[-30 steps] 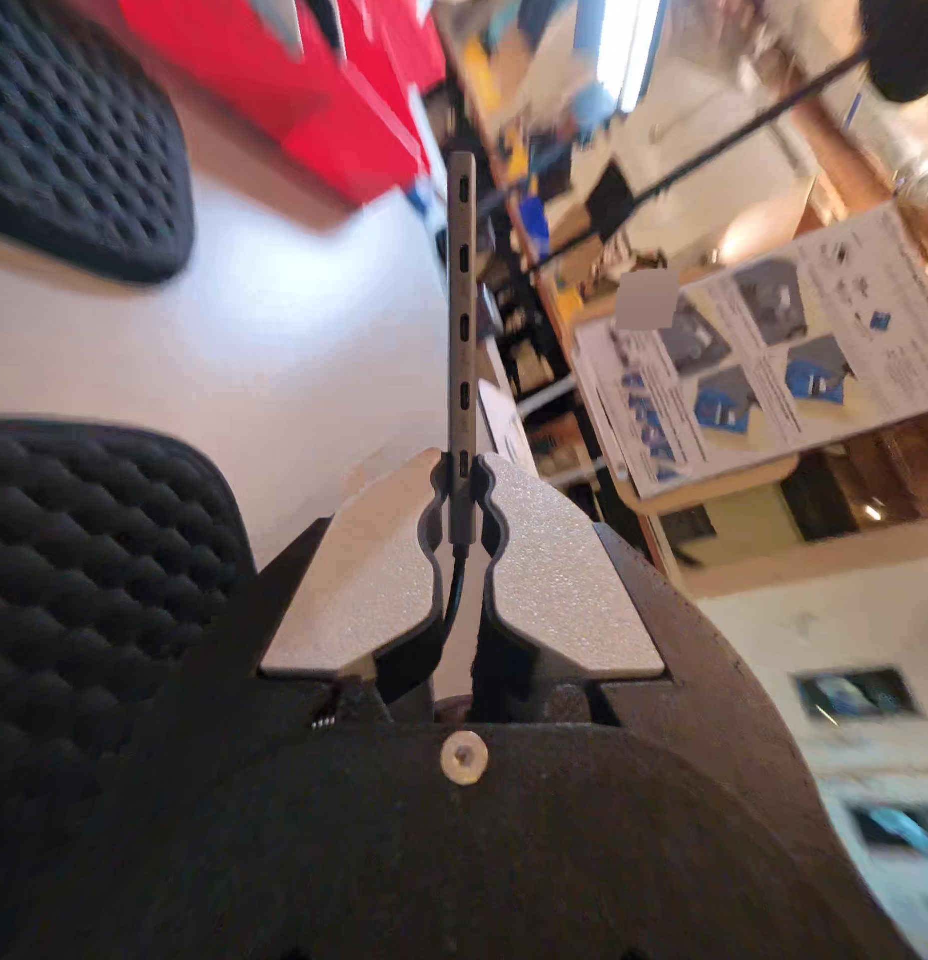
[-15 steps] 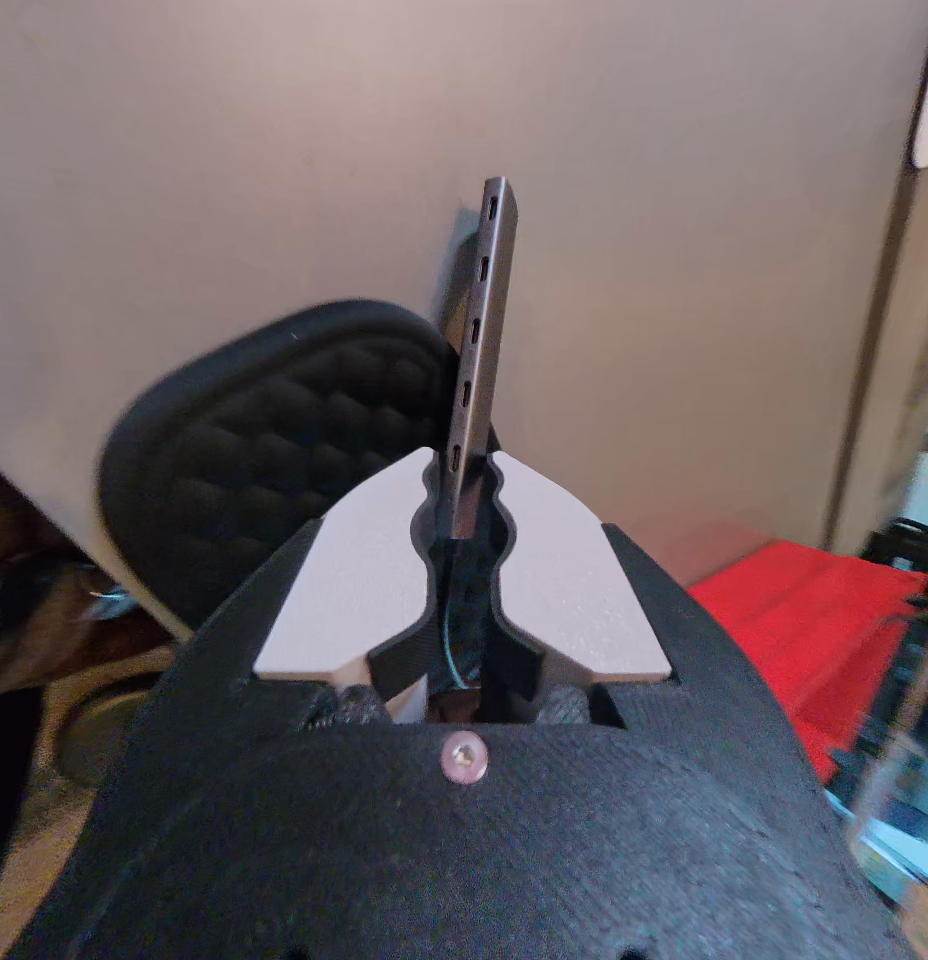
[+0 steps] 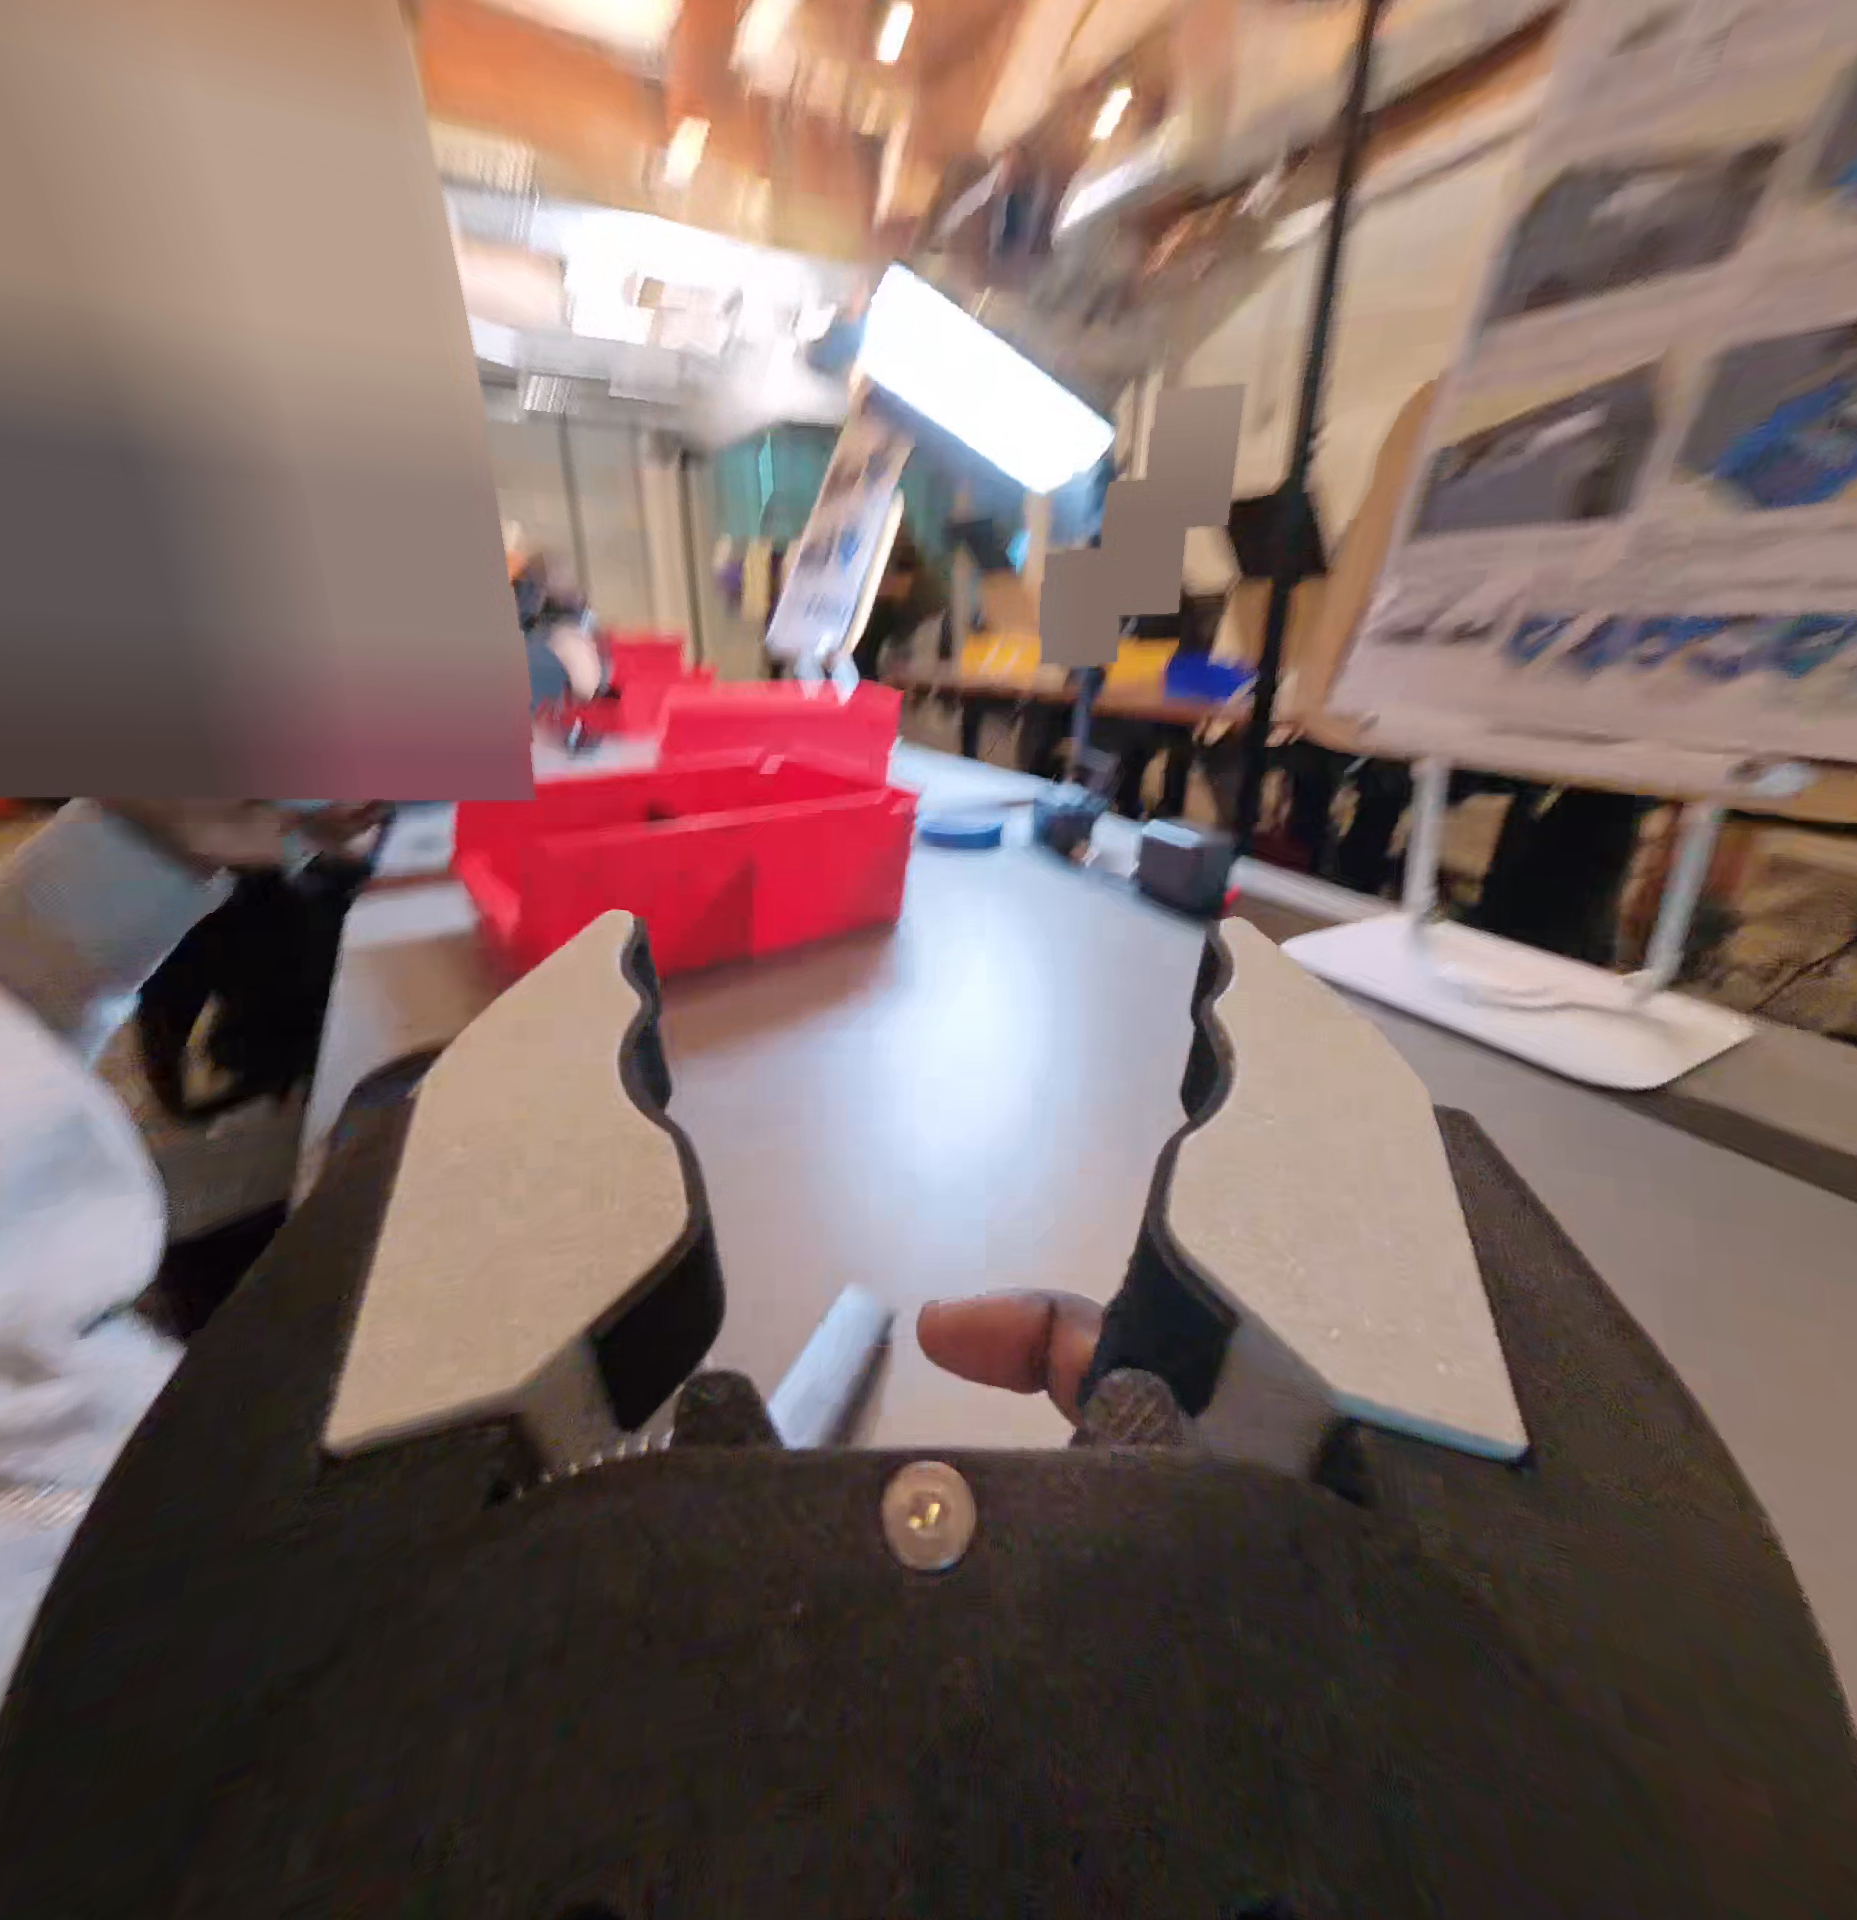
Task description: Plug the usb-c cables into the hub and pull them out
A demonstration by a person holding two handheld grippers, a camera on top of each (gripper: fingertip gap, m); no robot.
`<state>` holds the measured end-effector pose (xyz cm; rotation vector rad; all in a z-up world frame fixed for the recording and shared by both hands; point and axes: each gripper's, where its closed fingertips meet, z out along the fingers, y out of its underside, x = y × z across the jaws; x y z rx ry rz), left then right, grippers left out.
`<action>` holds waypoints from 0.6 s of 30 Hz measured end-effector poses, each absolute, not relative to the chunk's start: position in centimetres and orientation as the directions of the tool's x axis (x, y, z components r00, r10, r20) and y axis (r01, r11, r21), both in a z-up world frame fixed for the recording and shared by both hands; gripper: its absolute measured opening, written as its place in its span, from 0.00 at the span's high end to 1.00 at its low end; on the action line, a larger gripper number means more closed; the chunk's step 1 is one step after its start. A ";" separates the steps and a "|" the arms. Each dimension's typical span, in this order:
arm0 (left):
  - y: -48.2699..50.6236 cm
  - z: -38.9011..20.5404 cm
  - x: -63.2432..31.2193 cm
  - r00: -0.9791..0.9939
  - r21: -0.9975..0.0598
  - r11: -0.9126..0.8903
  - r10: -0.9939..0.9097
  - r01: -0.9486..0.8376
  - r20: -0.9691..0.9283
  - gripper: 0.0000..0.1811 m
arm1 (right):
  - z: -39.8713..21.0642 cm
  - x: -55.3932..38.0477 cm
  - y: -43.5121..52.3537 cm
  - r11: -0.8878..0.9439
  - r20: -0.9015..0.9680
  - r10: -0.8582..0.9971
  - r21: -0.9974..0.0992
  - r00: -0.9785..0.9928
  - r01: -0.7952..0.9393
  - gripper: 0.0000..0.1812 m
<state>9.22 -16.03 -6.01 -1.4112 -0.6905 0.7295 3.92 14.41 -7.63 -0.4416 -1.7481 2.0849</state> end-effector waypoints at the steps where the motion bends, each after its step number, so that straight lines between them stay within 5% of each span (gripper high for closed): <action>1: -17.4 -5.7 9.5 0.577 -0.999 0.011 0.817 -0.047 -0.018 0.69 | -7.6 2.9 15.6 -0.227 -0.027 0.517 -0.968 -0.856 -0.106 0.47; 4: -22.2 -5.8 9.8 0.422 -0.997 -0.062 0.903 -0.050 -0.078 0.70 | -8.2 0.5 18.9 -0.366 -0.115 0.622 -0.917 -0.775 -0.158 0.50; 8: -26.9 -10.0 9.5 0.382 -0.942 -0.266 0.908 0.205 -0.173 0.73 | -8.4 0.4 19.9 -0.384 -0.102 0.664 -0.896 -0.740 -0.221 0.52; 12: -31.0 -14.8 7.4 0.482 -0.660 -0.599 0.788 0.453 -0.384 0.75 | -8.5 0.9 18.7 -0.338 -0.049 0.646 -0.913 -0.762 -0.228 0.53; 18: -31.2 -19.2 4.1 0.783 -0.338 -0.855 0.504 0.393 -0.365 0.82 | -8.9 1.5 17.0 -0.265 0.027 0.631 -0.932 -0.776 -0.248 0.52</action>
